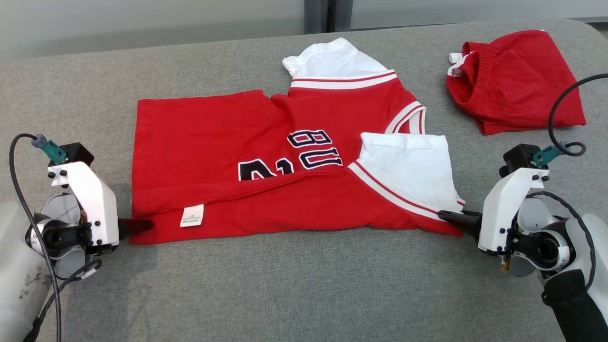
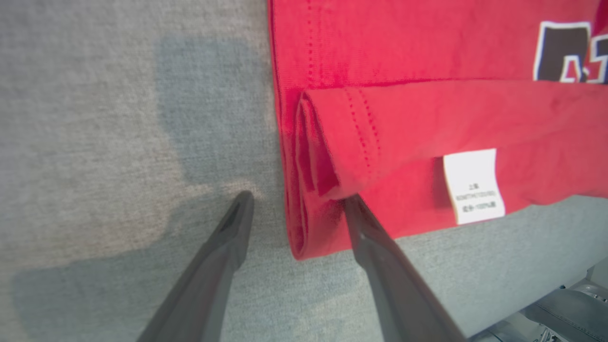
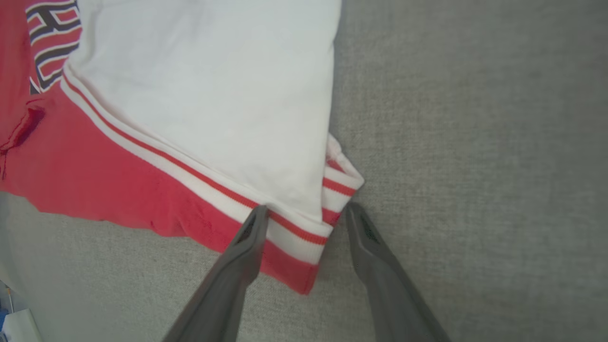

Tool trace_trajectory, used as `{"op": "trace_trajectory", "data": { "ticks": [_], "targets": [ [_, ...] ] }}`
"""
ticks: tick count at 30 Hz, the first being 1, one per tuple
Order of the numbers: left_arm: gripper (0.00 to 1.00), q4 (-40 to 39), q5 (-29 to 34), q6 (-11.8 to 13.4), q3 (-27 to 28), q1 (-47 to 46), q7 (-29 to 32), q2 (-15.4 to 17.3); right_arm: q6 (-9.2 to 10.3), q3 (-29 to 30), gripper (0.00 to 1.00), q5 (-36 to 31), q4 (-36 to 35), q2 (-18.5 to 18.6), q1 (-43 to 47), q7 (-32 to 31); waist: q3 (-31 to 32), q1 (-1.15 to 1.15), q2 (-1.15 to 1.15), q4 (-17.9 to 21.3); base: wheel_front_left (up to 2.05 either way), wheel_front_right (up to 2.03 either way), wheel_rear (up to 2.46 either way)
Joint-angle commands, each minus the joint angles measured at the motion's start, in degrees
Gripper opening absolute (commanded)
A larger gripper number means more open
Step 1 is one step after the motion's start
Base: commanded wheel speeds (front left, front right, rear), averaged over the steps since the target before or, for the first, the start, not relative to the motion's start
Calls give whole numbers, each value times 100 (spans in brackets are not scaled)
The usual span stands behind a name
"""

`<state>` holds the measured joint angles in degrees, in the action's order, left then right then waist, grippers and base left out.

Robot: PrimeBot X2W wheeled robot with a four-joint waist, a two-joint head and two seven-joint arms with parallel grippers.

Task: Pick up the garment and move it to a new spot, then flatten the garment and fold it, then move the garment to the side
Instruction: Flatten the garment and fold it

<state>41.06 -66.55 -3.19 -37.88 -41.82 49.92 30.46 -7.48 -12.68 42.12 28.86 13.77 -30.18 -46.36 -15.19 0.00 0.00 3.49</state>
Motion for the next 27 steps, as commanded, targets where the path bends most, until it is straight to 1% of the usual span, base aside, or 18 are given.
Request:
{"op": "trace_trajectory", "data": {
  "ticks": [1, 6, 15, 20, 25, 27],
  "targets": [
    [0, 60, 25, -28, -52, 13, 26, -71, -4, -84, 0, 49, 77, -34, 87, -99, 0, 0, 0, -9, 0, 0, 0],
    [0, 79, 16, -69, -56, -1, -11, -76, -3, -129, 0, 77, 48, 27, 123, -119, 28, 0, 0, -34, 0, 0, 0],
    [0, 23, -117, -168, 87, 33, -158, 1, -3, -66, 0, 233, -65, 203, 144, 207, 232, 0, 0, -63, 0, 0, 0],
    [0, -148, -176, -211, 101, 256, -147, 132, -3, 30, 0, 339, -137, 331, 285, 205, 434, 0, 0, -77, 0, 0, 0],
    [0, -562, -251, -227, 101, 708, -222, 318, -2, 130, 0, 439, -375, 545, 681, 117, 613, 0, 0, -120, 0, 0, 0],
    [0, -777, -282, -182, 120, 955, -280, 415, -2, 222, 0, 440, -540, 628, 916, 123, 667, 0, 0, -142, 0, 0, 0]
  ]
}}
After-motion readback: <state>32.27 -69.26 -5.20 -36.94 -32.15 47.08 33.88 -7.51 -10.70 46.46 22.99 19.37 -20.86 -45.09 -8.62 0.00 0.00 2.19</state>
